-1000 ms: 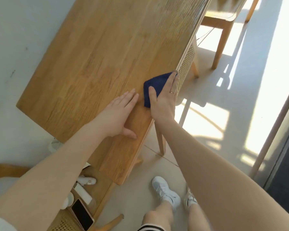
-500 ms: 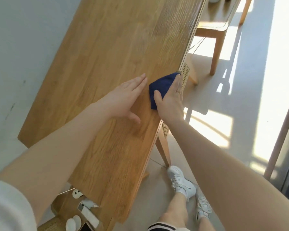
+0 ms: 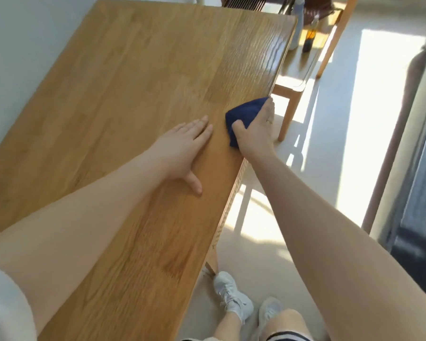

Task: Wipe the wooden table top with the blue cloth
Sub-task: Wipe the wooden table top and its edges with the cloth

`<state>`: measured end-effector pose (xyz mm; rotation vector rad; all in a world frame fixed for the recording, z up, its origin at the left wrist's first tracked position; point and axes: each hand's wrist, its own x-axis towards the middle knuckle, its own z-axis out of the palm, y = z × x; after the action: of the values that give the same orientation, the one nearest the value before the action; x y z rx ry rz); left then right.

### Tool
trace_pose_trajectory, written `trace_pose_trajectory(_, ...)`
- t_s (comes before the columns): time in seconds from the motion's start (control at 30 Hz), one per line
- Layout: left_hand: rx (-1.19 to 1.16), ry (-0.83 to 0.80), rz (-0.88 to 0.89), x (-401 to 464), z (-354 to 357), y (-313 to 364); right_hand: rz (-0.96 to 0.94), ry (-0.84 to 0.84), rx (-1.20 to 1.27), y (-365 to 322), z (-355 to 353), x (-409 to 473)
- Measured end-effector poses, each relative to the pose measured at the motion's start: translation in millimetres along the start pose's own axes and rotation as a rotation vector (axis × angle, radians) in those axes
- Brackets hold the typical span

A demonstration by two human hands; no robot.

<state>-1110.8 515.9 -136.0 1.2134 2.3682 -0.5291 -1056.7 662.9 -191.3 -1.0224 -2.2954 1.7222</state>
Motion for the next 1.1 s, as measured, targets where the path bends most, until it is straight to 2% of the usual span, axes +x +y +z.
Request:
trace_pose_trajectory(0.2, -0.079, -0.045, 0.016, -1, 2, -5, -0.076, -0.004, -0.08, 5, 13, -26)
trace_pose_trajectory(0.5, -0.128, -0.174, -0.05, 1, -8, -1, -0.075, -0.097, -0.24, -29, -31, 82)
trace_pose_trajectory(0.63, -0.149, -0.203, -0.12, -3, -18, 9, -0.076, -0.179, -0.257, -24, -29, 47)
trace_pose_trajectory(0.73, -0.168, -0.139, -0.151, -3, -27, 15, -0.147, -0.349, -0.3, -3, -26, -6)
trace_pose_trajectory(0.83, -0.179, -0.105, -0.173, 5, -45, 15, -0.169, -0.455, -0.304, 3, -29, -3)
trace_pose_trajectory(0.97, -0.138, 0.094, -0.256, 26, -55, 14, -0.146, -0.348, -0.23, -12, -43, 64)
trace_pose_trajectory(1.1, -0.239, 0.254, -0.334, 64, -64, 11, -0.167, -0.251, -0.203, -24, -54, 119)
